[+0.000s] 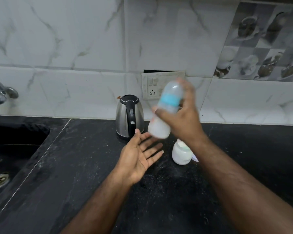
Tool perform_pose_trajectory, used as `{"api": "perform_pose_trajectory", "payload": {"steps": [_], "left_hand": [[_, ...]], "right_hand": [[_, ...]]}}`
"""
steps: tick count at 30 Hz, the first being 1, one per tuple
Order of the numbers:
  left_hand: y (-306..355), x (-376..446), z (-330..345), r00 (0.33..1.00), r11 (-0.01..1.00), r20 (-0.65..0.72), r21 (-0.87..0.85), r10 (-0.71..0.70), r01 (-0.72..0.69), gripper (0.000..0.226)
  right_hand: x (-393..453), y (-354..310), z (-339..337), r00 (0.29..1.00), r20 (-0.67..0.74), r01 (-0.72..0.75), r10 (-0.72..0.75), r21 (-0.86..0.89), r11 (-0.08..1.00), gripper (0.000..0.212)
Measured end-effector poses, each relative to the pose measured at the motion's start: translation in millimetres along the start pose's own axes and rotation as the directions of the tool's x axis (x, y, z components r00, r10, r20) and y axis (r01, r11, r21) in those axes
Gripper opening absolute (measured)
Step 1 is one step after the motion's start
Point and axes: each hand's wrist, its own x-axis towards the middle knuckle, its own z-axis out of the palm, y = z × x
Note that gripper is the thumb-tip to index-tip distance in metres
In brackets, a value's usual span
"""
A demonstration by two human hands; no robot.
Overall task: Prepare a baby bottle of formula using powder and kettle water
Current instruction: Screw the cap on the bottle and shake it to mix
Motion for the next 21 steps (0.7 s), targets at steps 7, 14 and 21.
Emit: {"api": "perform_pose_trajectory", "payload": {"steps": [7,14,21], "left_hand": [[0.3,-1.6,1.7,1.0,1.0,-0.02,-0.001,-0.011,0.011,0.054],[-1.1,-0.6,1.6,1.0,1.0,-0.02,0.0,-0.012,0.012,0.054],[-7.1,3.7,-8.0,0.989,0.958,-0.089,0.273,0.116,-0.088,0.032]], "right_hand": [[-2.7,2.5,3.4,0.998,0.055,0.026,-0.022,-0.074,0.997,0.096],[-0.5,7.3,5.1,1.0,0.019,0.016,-0.014,-0.14,0.99,0.098],[-11.2,15.5,6.8,0.998,0.066,0.011,0.004,-0.224,0.975,0.098]]}}
